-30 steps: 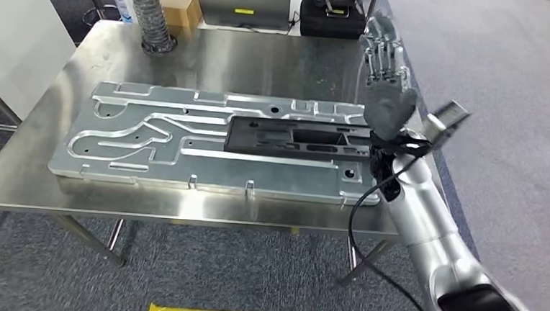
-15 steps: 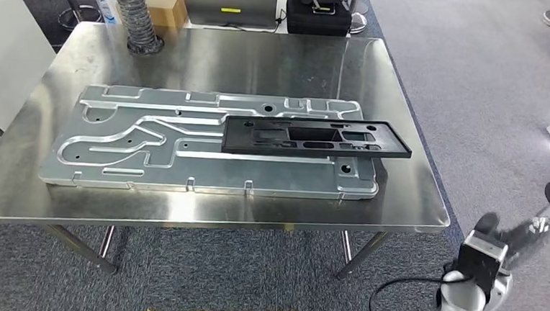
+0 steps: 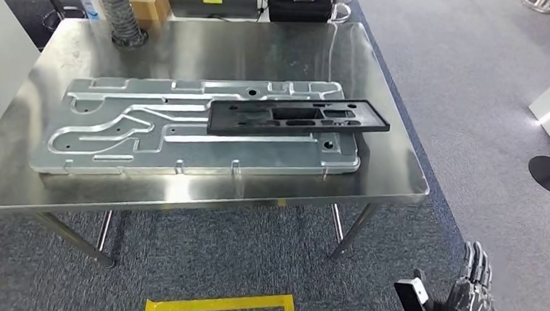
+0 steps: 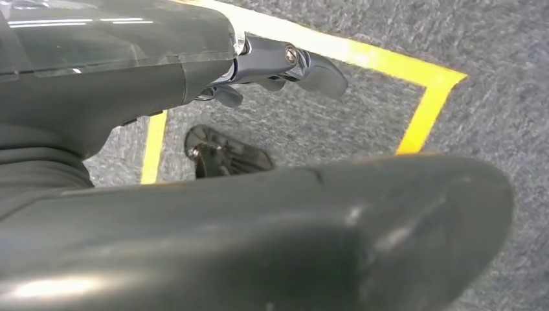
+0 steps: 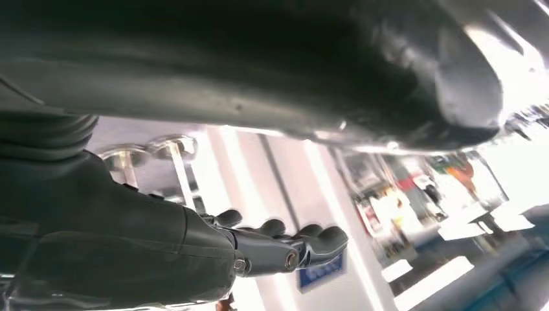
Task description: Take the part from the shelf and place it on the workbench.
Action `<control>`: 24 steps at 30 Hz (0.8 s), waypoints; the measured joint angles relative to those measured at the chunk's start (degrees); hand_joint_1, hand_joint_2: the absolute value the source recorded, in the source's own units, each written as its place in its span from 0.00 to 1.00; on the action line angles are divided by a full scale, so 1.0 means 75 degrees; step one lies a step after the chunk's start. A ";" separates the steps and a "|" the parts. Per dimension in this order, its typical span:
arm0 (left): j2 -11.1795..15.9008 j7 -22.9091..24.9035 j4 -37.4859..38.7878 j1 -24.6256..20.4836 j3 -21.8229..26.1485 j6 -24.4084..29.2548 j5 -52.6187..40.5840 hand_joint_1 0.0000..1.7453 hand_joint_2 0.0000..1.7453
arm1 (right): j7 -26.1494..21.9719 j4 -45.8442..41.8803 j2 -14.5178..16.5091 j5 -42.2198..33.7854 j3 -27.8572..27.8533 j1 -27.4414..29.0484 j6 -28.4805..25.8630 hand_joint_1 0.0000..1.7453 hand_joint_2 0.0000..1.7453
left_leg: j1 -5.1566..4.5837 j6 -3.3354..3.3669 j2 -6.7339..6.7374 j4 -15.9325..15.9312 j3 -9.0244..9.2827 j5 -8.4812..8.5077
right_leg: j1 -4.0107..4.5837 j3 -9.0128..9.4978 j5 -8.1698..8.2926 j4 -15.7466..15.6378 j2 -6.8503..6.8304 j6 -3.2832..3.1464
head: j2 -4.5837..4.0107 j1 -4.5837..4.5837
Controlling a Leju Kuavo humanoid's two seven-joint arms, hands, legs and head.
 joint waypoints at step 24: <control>-0.0120 0.0414 0.0006 0.0062 -0.0336 0.0068 -0.0674 0.00 0.00 | 0.4106 0.6143 0.0171 0.2643 -0.2472 -0.0363 0.1524 0.00 0.00 | -0.0043 -0.0020 0.0110 0.1606 -0.1591 -0.0133 | 0.0152 0.1306 -0.0730 -0.0620 -0.0189 -0.0316 | -0.0001 0.0001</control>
